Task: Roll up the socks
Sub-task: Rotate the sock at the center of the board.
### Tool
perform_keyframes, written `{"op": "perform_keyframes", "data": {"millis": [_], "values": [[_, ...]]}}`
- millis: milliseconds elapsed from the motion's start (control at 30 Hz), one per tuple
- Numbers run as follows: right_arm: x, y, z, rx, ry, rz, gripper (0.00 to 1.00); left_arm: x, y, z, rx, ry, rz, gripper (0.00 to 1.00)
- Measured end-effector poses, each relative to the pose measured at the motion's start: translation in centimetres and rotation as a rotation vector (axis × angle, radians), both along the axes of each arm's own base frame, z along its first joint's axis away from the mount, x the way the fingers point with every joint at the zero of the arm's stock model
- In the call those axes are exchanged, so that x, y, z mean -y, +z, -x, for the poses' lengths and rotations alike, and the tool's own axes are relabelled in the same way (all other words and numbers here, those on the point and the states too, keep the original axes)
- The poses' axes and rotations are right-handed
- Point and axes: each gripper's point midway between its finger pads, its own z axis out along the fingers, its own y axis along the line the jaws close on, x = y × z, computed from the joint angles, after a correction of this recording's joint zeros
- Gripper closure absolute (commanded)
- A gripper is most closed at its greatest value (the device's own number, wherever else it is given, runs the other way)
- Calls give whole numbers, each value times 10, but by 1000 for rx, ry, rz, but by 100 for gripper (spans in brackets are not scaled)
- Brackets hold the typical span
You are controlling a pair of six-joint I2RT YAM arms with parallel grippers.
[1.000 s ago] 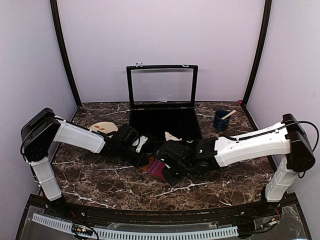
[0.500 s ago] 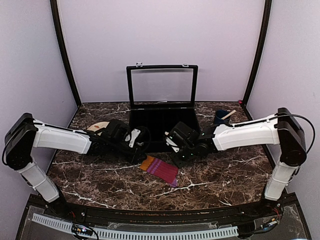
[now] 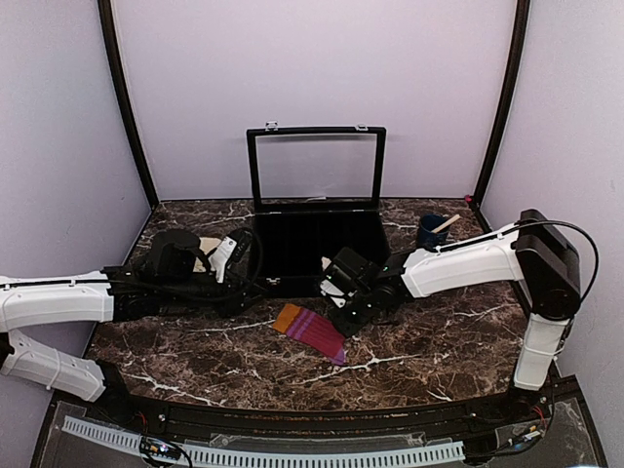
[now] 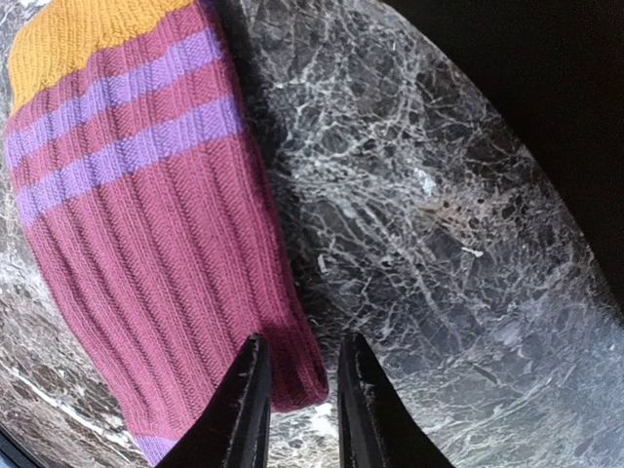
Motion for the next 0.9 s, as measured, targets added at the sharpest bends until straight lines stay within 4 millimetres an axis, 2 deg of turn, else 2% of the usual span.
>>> {"op": "perform_keyframes", "data": {"millis": [167, 300, 533, 700, 900], "values": [[-1, -4, 3, -29, -22, -13, 80, -8, -26, 27, -28, -30, -56, 69], [3, -13, 9, -63, -45, -13, 82, -19, -33, 41, -33, -20, -74, 70], [-2, -16, 19, -100, -115, -62, 82, -26, -33, 37, -27, 39, -82, 71], [-14, -15, 38, -126, -147, -86, 82, -26, -49, 39, -62, 59, -117, 72], [-34, -14, 64, -153, -212, -117, 81, -26, -77, 44, -114, 70, -175, 73]]}}
